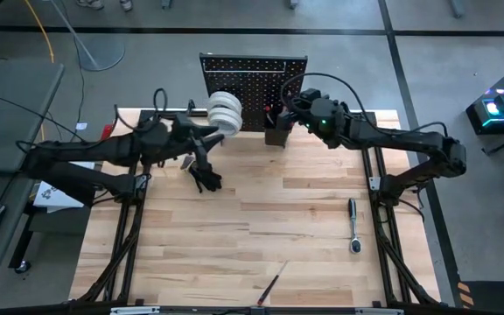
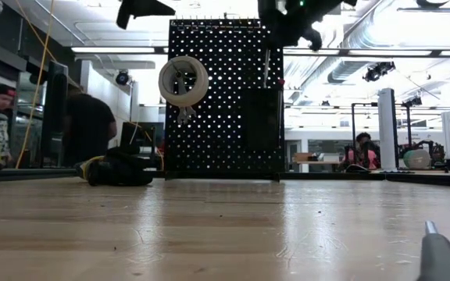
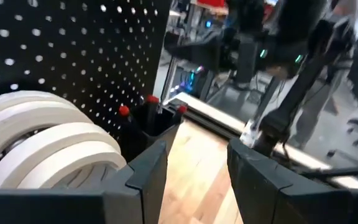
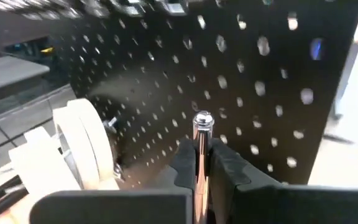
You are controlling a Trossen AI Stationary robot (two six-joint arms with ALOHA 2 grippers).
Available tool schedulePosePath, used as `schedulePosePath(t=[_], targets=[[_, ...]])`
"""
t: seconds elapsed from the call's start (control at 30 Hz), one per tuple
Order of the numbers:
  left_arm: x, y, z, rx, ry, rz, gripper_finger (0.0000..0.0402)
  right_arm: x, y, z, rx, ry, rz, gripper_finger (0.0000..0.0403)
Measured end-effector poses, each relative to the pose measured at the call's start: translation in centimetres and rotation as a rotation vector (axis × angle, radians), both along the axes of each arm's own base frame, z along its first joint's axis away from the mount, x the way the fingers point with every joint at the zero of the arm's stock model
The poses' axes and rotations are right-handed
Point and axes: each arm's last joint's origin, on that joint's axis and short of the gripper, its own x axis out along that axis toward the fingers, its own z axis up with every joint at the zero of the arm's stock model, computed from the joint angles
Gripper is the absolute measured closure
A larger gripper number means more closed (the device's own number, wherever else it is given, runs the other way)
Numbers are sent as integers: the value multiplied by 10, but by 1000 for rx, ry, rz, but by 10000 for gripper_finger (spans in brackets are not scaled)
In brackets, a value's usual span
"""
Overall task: Hang tools onto peg board
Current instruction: Put the silver magnetic telescoping into the black bin on the peg board, then put the black nut driver into the black bin on the peg board
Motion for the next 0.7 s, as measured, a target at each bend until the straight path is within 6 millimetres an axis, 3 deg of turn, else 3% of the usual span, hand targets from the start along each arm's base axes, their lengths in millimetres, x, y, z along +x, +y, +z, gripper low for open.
schedulePosePath(t=[0.17, 0.23, 0.53, 0.7], targets=[[-11, 0, 1, -8, -48, 12, 250, 2, -8, -16, 71, -23, 36, 394], [-10, 0, 1, -7, -46, 19, 250, 5, -8, -18, 67, -27, 46, 376], [-7, 1, -2, -4, -31, 26, 247, 0, 1, -18, 62, 54, 46, 196], [-8, 1, -2, 15, -16, 18, 247, -6, 12, -10, 122, 65, 146, 147]])
